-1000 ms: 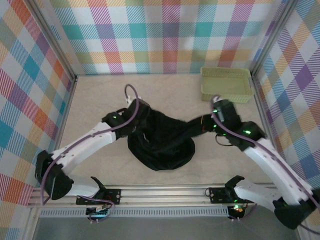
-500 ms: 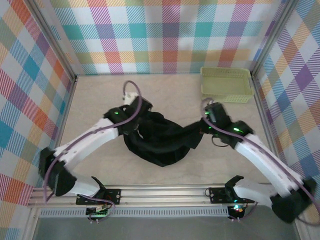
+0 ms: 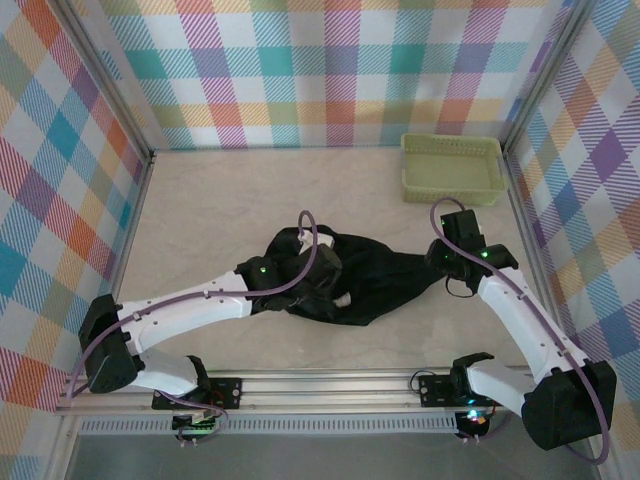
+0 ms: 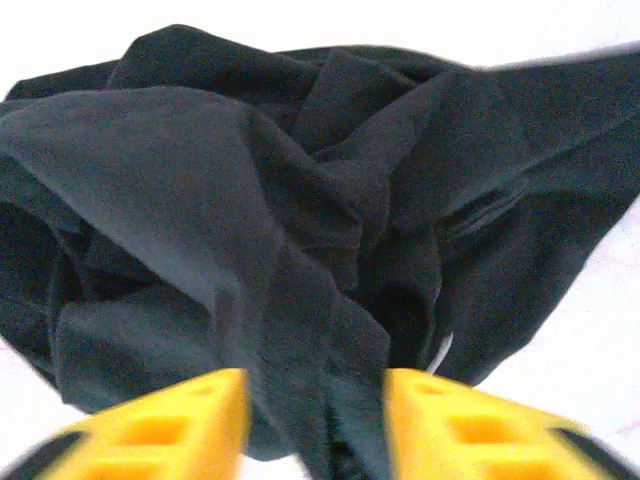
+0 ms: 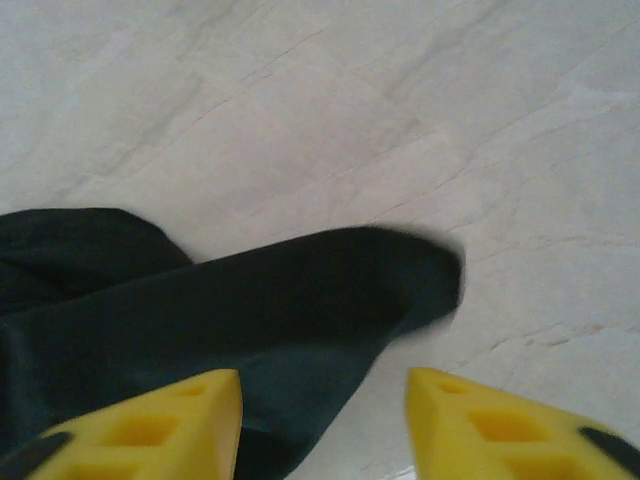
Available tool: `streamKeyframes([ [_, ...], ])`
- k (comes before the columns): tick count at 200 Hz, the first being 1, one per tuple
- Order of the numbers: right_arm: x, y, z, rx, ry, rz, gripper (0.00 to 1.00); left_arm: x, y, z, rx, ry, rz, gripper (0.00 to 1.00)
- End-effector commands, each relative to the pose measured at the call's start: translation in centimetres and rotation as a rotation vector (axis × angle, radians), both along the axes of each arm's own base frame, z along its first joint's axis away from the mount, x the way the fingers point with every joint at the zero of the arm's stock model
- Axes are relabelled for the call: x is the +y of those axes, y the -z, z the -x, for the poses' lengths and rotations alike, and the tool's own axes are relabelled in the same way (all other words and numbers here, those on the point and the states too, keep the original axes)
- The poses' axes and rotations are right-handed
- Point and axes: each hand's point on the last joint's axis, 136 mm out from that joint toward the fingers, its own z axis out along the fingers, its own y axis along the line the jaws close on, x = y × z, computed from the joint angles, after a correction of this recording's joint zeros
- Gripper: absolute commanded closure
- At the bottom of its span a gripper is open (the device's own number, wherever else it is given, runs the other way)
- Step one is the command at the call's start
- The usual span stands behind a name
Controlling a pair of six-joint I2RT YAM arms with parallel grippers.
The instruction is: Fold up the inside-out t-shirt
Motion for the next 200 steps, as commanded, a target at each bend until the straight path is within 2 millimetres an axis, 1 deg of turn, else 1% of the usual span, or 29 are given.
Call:
streamKeyframes([
  [1,2.7,-1.4,0.1,-0.050,-0.108,-0.053,0.38,3.4,-0.8,-0.9,-0.029,-0.107,0.075,0.39],
  [11,4.5,-2.0,0.5,-0.066,-0.172,-0.052,0.32,5.4,-1.2,-1.2,-0.036,-0.153,0.127,0.30],
  [21,6.4,-2.5,1.1,-0.074,-0.236,-0.049,0.28,7.6,-1.3,-1.5,-0.038,-0.202,0.178,0.24],
  [33,9.3,-3.1,1.6,-0.088,-0.331,-0.065,0.25,10.3,-1.0,-2.0,-0.022,-0.270,0.215,0.22],
  [46,13.5,-3.3,2.4,-0.097,-0.452,-0.115,0.23,13.1,0.0,-2.5,0.001,-0.355,0.209,0.20],
  [54,15.8,-3.0,2.8,-0.093,-0.507,-0.135,0.21,14.3,0.8,-2.9,0.028,-0.394,0.206,0.19],
  [67,19.6,-2.2,3.5,-0.069,-0.589,-0.151,0.18,15.0,2.4,-3.7,0.094,-0.422,0.239,0.19],
  [76,21.7,-1.2,3.8,-0.044,-0.631,-0.142,0.17,15.2,3.7,-4.3,0.145,-0.441,0.268,0.19],
  [83,23.1,-0.5,3.8,-0.025,-0.653,-0.132,0.17,15.0,4.6,-4.7,0.183,-0.442,0.294,0.20],
  [104,26.0,1.4,3.6,0.021,-0.687,-0.156,0.19,13.9,6.7,-5.7,0.254,-0.426,0.305,0.23],
  [112,26.6,2.2,3.6,0.043,-0.690,-0.165,0.20,13.4,7.3,-6.1,0.271,-0.415,0.308,0.23],
  [130,27.3,3.9,3.1,0.090,-0.683,-0.139,0.23,12.9,8.7,-7.0,0.302,-0.414,0.292,0.25],
  [144,27.5,4.7,2.9,0.112,-0.685,-0.119,0.29,13.0,9.7,-7.8,0.311,-0.431,0.256,0.27],
  [153,27.6,4.9,2.8,0.113,-0.687,-0.110,0.37,13.2,10.5,-8.2,0.318,-0.444,0.227,0.28],
  [154,27.6,4.9,2.7,0.110,-0.686,-0.107,0.40,13.3,10.6,-8.2,0.319,-0.446,0.223,0.28],
  [158,27.5,5.0,2.6,0.109,-0.683,-0.101,0.43,13.2,10.9,-8.4,0.322,-0.446,0.215,0.29],
  [162,27.5,4.9,2.5,0.105,-0.682,-0.096,0.51,13.3,11.3,-8.6,0.329,-0.452,0.201,0.30],
  [163,27.5,4.9,2.5,0.105,-0.682,-0.096,0.51,13.3,11.4,-8.6,0.331,-0.453,0.199,0.30],
  [171,27.2,4.7,2.4,0.093,-0.680,-0.086,0.61,13.3,12.1,-8.9,0.347,-0.460,0.177,0.33],
  [172,27.3,4.5,2.4,0.089,-0.683,-0.086,0.64,13.3,12.3,-8.9,0.350,-0.461,0.175,0.34],
  [173,27.3,4.5,2.4,0.089,-0.683,-0.086,0.64,13.3,12.4,-8.9,0.352,-0.462,0.173,0.34],
  [183,27.0,3.7,2.3,0.064,-0.686,-0.083,0.78,12.9,13.0,-9.2,0.368,-0.455,0.170,0.39],
  [189,26.6,3.1,2.2,0.047,-0.681,-0.075,0.85,12.7,13.4,-9.4,0.377,-0.450,0.175,0.42],
  [200,25.8,1.4,2.2,0.001,-0.673,-0.073,0.95,12.2,13.7,-9.6,0.388,-0.441,0.187,0.49],
])
